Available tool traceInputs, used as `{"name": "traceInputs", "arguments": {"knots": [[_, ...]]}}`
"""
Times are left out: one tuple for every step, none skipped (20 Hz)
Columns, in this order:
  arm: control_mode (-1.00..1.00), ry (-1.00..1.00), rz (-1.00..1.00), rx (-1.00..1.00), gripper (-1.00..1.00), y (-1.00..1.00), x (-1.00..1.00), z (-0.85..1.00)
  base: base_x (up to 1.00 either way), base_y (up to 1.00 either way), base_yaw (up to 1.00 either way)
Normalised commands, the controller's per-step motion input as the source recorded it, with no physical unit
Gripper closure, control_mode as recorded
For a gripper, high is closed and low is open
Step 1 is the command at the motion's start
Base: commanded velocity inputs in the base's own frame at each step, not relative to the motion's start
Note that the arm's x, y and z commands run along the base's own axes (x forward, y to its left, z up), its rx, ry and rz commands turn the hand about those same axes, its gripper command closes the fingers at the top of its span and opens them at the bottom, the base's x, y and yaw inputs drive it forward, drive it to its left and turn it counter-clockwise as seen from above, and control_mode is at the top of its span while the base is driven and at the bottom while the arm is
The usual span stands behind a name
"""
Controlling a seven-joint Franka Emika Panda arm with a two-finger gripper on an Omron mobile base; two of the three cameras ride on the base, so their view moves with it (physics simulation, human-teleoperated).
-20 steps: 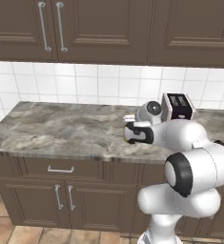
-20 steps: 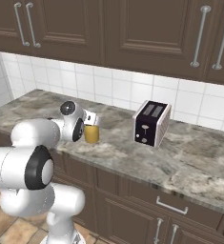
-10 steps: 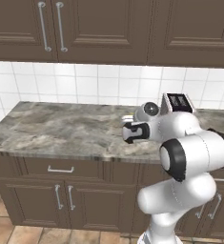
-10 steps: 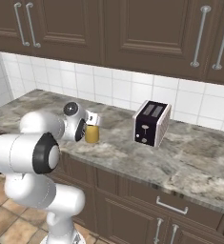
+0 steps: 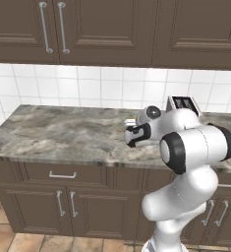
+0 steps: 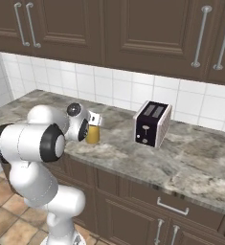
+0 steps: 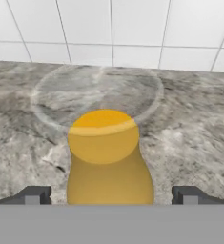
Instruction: Move the garlic and radish from the second highest shelf to the top shelf to make space. Then, place the pitcher from the counter on the cleared second highest shelf.
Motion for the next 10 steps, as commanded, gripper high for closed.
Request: {"name": "traceInputs", "arguments": {"knots": [[-1.00, 0.00, 0.00, 0.00, -1.00, 0.00, 0.20, -0.11, 0.00, 0.00, 0.00], [-1.00, 0.00, 0.00, 0.00, -1.00, 0.00, 0.20, -0.11, 0.00, 0.00, 0.00], [-1.00, 0.00, 0.00, 0.00, -1.00, 0.00, 0.19, -0.11, 0.00, 0.00, 0.00], [-1.00, 0.00, 0.00, 0.00, -1.00, 0.00, 0.19, -0.11, 0.00, 0.00, 0.00], [-1.00, 0.00, 0.00, 0.00, -1.00, 0.00, 0.19, -0.11, 0.00, 0.00, 0.00], [-1.00, 0.00, 0.00, 0.00, -1.00, 0.00, 0.19, -0.11, 0.00, 0.00, 0.00], [-1.00, 0.00, 0.00, 0.00, -1.00, 0.00, 0.18, -0.11, 0.00, 0.00, 0.00], [-1.00, 0.00, 0.00, 0.00, -1.00, 0.00, 0.18, -0.11, 0.00, 0.00, 0.00], [-1.00, 0.00, 0.00, 0.00, -1.00, 0.00, 0.17, -0.11, 0.00, 0.00, 0.00], [-1.00, 0.00, 0.00, 0.00, -1.00, 0.00, 0.19, -0.11, 0.00, 0.00, 0.00]]}}
